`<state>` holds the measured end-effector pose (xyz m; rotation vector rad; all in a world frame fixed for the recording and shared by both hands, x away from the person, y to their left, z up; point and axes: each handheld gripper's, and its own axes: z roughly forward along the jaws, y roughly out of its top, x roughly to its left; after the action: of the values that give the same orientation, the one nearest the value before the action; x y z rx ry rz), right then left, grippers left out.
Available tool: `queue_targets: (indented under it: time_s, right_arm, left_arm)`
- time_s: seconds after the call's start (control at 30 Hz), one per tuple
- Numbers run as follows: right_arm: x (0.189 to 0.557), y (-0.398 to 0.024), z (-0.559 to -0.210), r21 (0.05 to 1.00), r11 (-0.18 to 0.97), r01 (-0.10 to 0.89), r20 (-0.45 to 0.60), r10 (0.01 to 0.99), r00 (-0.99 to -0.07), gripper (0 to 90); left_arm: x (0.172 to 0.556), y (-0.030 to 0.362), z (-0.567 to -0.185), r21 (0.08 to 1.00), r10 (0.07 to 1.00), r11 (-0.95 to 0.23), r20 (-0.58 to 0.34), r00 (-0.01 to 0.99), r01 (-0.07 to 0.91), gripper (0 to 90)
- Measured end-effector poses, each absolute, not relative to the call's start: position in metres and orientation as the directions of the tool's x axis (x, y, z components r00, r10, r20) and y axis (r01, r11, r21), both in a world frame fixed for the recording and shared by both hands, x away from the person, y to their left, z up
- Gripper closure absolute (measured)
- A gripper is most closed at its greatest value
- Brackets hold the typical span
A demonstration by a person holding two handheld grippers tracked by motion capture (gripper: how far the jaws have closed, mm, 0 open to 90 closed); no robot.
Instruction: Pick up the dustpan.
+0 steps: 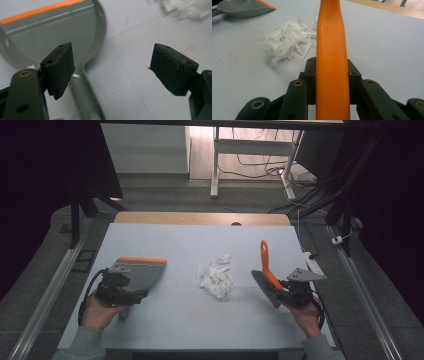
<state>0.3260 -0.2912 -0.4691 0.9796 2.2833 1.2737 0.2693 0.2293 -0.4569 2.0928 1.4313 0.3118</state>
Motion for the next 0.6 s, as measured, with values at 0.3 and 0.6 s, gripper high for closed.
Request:
queue_targets:
  time_s: [0.3,0.6]
  right_arm:
    - [0.327,-0.289,-0.472,0.835,0.37,0.407,0.026,0.713,-0.701,69.8]
    - [0.327,-0.287,-0.473,0.83,0.378,0.411,0.023,0.712,-0.702,69.8]
  left_arm:
    - [0.273,0.249,-0.473,0.482,0.94,-0.194,-0.159,0.303,0.854,17.8]
    - [0.276,0.257,-0.481,0.454,0.946,-0.145,-0.197,0.258,0.879,15.9]
